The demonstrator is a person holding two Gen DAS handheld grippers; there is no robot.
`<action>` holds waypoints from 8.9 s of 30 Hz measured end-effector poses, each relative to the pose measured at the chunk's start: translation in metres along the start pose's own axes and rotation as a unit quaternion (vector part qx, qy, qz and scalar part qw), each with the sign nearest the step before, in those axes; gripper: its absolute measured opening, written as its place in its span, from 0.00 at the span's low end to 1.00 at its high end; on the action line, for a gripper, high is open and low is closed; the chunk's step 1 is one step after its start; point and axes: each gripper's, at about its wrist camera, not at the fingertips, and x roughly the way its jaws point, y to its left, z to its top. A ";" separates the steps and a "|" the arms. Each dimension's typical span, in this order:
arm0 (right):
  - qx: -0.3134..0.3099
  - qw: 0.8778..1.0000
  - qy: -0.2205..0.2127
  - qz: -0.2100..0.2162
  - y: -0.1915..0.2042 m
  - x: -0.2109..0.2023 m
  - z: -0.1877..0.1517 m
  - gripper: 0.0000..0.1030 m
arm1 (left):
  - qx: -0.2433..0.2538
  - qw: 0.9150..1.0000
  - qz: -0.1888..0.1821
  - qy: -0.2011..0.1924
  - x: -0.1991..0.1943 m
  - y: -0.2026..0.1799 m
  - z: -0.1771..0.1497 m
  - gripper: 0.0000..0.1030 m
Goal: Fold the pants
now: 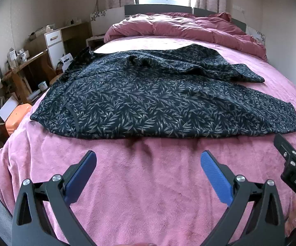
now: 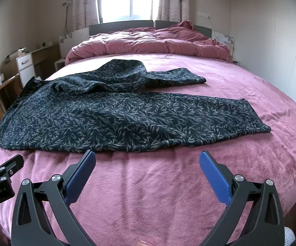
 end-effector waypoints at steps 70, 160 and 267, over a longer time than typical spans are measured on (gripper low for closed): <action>0.446 0.888 0.075 0.081 -0.214 0.069 -0.008 0.76 | -0.272 0.960 -0.060 0.006 0.063 0.194 0.001 0.96; 0.369 0.930 0.002 0.005 -0.297 0.034 0.013 0.51 | -0.103 0.990 -0.087 -0.029 0.104 0.097 0.070 0.92; 0.041 0.997 0.068 0.019 -0.048 0.212 0.111 0.75 | -0.119 0.993 -0.006 0.002 0.286 0.284 0.234 0.64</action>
